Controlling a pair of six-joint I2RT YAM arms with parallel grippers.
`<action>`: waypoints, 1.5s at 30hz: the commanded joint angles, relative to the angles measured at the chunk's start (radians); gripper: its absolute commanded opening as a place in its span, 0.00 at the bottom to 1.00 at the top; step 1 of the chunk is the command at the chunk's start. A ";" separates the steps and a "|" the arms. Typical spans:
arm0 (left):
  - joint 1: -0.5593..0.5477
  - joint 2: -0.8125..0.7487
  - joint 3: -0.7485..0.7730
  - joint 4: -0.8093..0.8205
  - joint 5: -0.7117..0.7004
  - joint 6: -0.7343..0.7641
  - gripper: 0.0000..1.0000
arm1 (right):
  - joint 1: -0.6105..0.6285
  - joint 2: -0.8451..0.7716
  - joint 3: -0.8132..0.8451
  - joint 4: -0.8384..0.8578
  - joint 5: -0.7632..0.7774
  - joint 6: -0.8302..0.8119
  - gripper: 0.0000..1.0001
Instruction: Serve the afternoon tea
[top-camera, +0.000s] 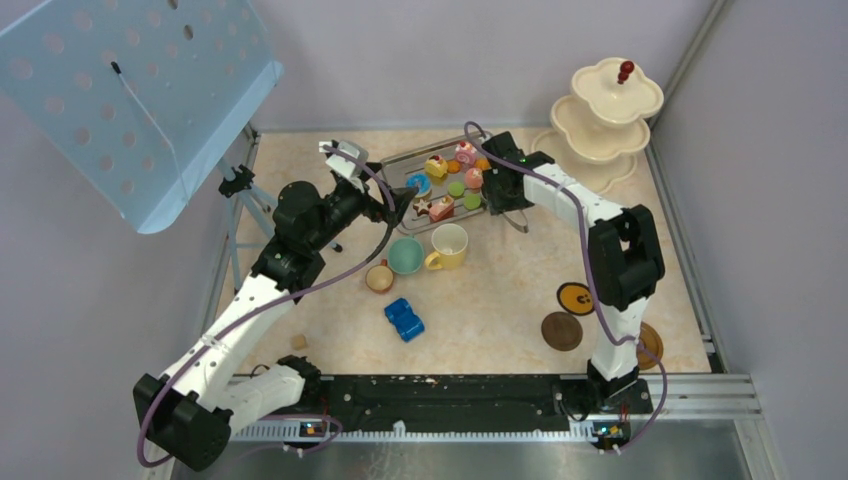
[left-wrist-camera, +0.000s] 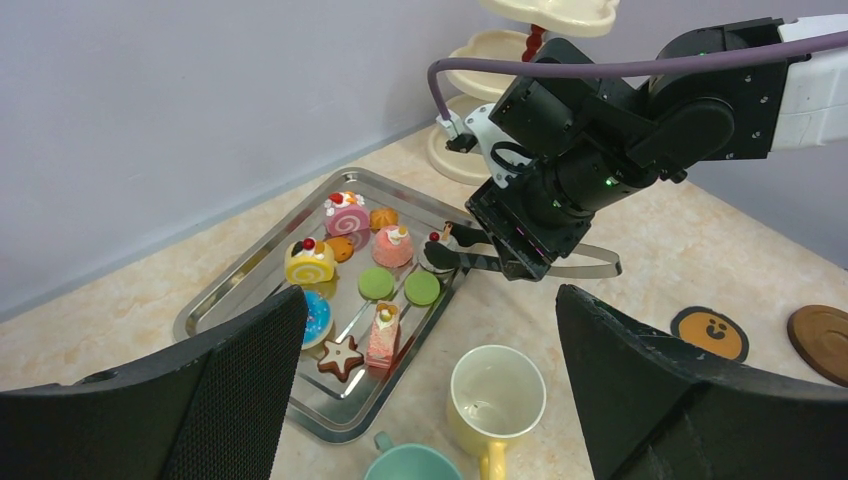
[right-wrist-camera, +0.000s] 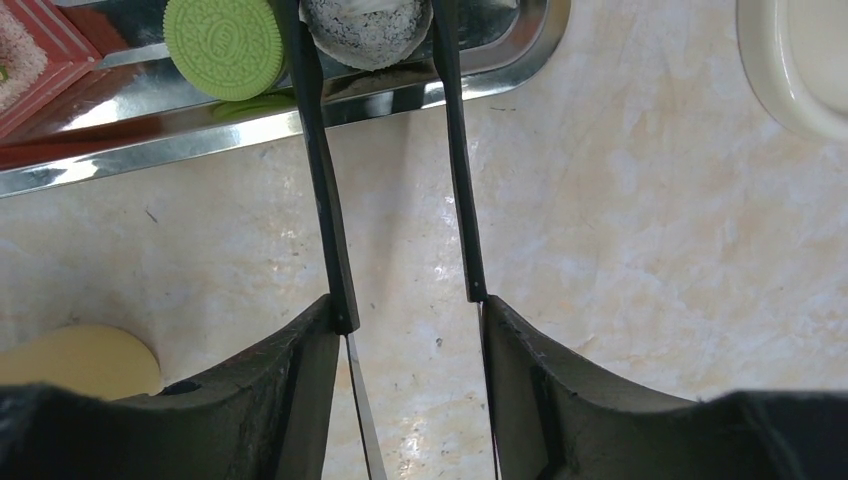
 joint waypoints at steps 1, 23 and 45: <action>-0.004 -0.002 -0.005 0.028 -0.016 0.009 0.99 | -0.014 -0.011 0.029 0.038 0.011 -0.005 0.39; -0.005 -0.009 -0.002 0.030 0.001 0.001 0.99 | -0.185 -0.396 -0.277 0.105 0.039 0.011 0.26; -0.048 -0.029 -0.001 0.027 -0.018 0.013 0.99 | -0.547 -0.369 -0.402 0.394 0.027 -0.006 0.25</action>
